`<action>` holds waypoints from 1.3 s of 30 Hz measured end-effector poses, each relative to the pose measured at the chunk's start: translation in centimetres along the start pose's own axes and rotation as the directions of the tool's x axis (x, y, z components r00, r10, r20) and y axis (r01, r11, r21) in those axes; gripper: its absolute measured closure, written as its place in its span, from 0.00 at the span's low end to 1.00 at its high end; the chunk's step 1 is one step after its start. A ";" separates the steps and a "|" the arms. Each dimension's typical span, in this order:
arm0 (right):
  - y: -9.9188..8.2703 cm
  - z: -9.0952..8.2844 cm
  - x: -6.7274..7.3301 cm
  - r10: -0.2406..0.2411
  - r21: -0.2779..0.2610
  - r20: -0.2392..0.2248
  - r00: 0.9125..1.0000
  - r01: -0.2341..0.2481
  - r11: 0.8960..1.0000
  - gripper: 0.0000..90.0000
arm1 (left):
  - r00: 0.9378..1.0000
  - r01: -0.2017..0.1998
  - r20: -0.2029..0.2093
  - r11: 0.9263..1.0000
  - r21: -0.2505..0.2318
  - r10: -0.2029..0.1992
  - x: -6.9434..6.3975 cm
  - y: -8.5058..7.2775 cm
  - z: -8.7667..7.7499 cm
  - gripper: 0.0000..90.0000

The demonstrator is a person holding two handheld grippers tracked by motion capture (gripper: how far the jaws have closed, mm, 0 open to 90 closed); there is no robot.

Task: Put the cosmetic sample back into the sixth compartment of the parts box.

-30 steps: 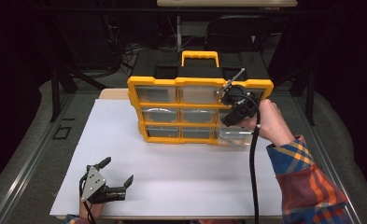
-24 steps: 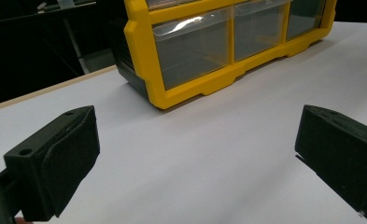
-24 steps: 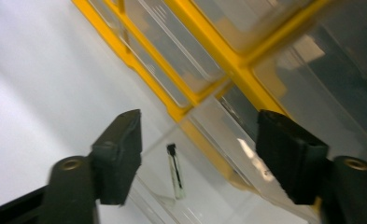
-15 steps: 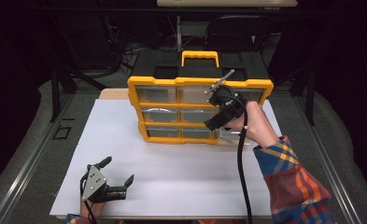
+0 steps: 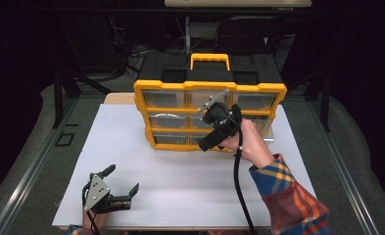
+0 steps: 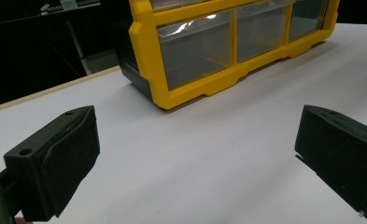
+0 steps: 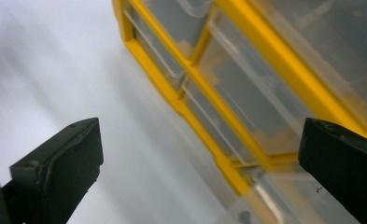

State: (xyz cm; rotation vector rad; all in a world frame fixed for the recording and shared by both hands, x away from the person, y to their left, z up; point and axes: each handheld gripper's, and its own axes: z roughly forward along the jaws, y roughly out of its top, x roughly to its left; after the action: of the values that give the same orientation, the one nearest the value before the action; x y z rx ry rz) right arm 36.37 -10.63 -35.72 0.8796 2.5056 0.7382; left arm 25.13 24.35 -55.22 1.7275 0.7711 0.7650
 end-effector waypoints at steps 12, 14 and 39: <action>-0.9 2.2 3.5 -0.031 -0.042 -0.038 0.999 0.030 0.999 0.00 | 1.000 -0.009 0.002 1.000 0.000 0.009 0.0 0.0 0.0 0.00; -1.3 2.6 4.1 -0.038 -0.048 -0.042 0.998 0.036 0.998 0.00 | 1.000 -0.009 0.003 1.000 0.001 0.009 0.0 0.0 0.0 0.00; -10.2 7.7 7.9 -0.101 -0.160 -0.113 0.988 0.082 0.984 0.00 | 1.000 -0.011 0.003 1.000 0.001 0.011 0.0 0.0 0.0 0.00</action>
State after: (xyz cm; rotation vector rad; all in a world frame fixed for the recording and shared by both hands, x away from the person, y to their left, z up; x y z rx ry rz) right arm 29.77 -9.50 -49.21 0.6796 2.5315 0.9668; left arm 25.11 24.31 -55.20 1.7349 0.7609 0.7694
